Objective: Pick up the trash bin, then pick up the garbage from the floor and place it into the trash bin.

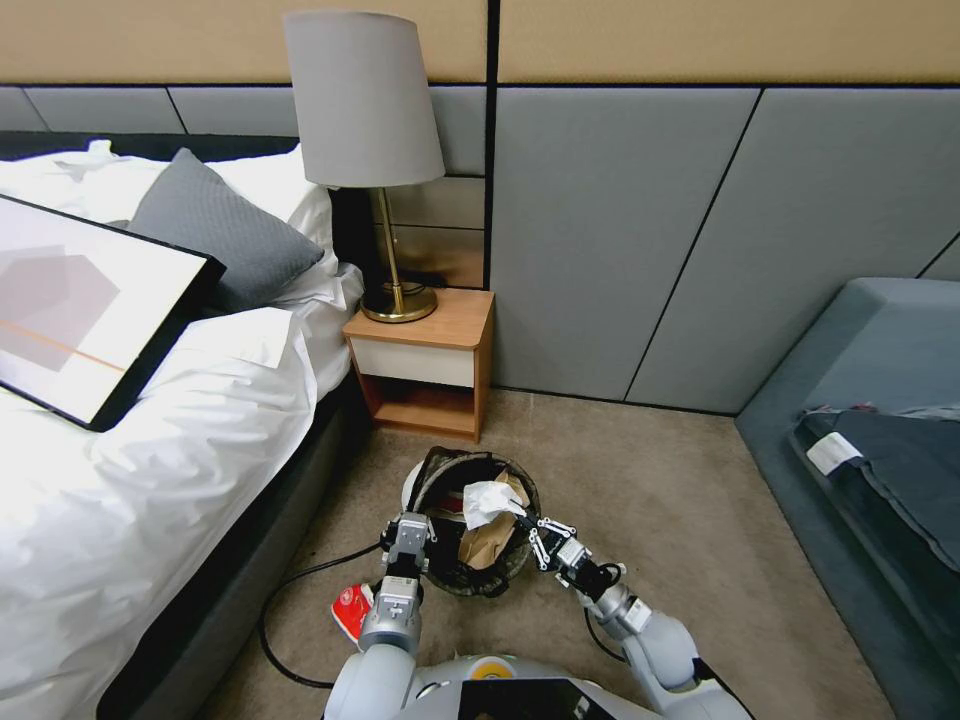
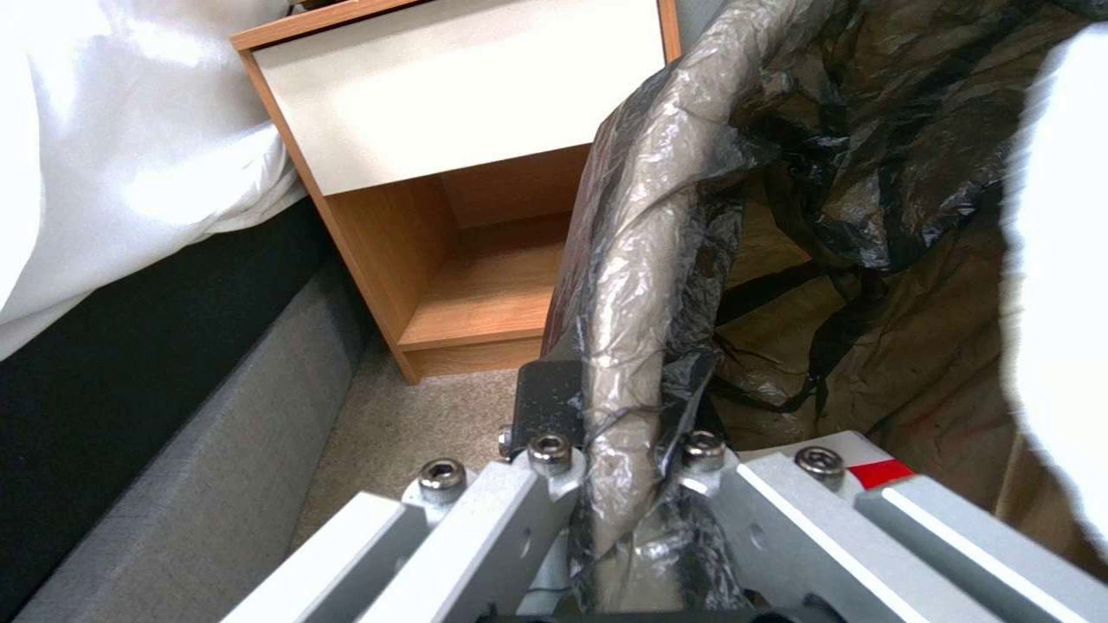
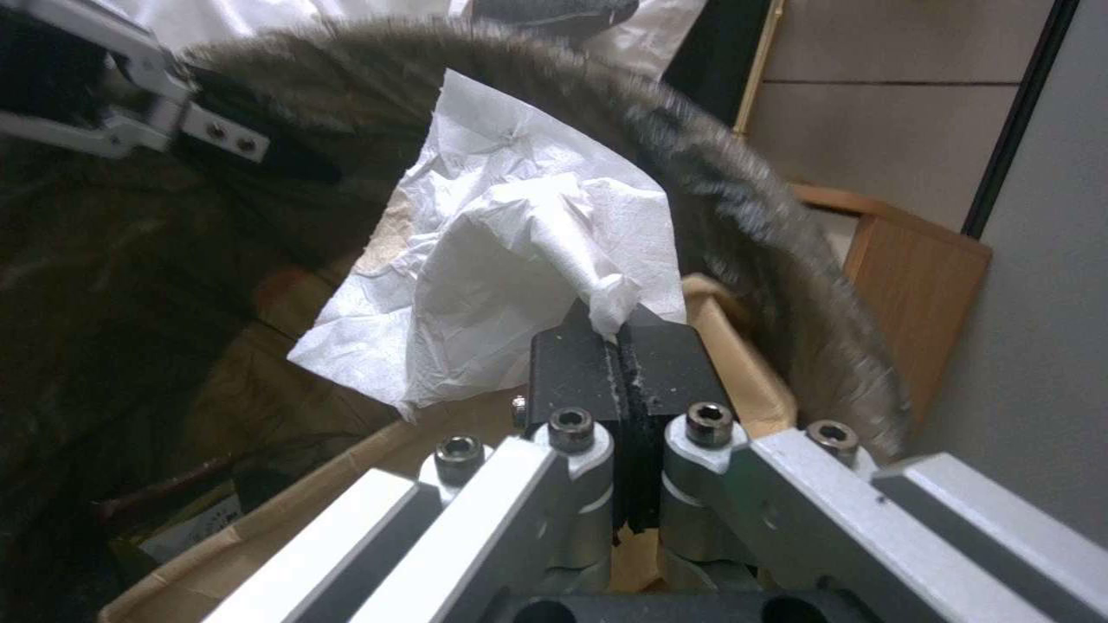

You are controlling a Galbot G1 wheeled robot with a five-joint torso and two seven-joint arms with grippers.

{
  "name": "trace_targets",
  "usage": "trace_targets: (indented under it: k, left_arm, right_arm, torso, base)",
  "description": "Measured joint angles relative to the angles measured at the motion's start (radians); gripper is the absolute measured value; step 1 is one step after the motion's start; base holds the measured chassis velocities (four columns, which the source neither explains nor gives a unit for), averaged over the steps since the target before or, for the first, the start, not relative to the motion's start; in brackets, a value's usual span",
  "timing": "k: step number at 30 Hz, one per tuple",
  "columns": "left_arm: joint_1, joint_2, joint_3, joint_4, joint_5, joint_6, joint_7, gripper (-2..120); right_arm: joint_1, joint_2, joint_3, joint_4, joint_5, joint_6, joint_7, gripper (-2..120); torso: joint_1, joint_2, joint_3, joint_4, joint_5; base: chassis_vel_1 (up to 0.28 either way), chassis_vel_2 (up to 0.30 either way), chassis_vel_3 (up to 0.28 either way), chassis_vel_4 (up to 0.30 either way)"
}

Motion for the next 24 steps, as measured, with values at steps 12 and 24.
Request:
trace_targets:
  k: [12, 24]
  left_arm:
    - [0.001, 0.0, 0.007, 0.002, 0.004, 0.001, 0.0, 0]
    - [0.0, 0.0, 0.016, 0.008, 0.01, 0.001, -0.001, 0]
  right_arm:
    - [0.059, 0.011, -0.058, -0.062, -0.025, -0.052, 0.043, 0]
    - [0.079, 0.013, -0.093, -0.088, -0.045, -0.092, 0.071, 0]
  torso:
    - [0.0, 0.0, 0.0, 0.0001, 0.0001]
    - [0.0, 0.0, 0.0, 0.0001, 0.0001]
  base:
    - [0.0, 0.0, 0.0, 0.0]
    - [0.0, 0.0, 0.0, 0.0]
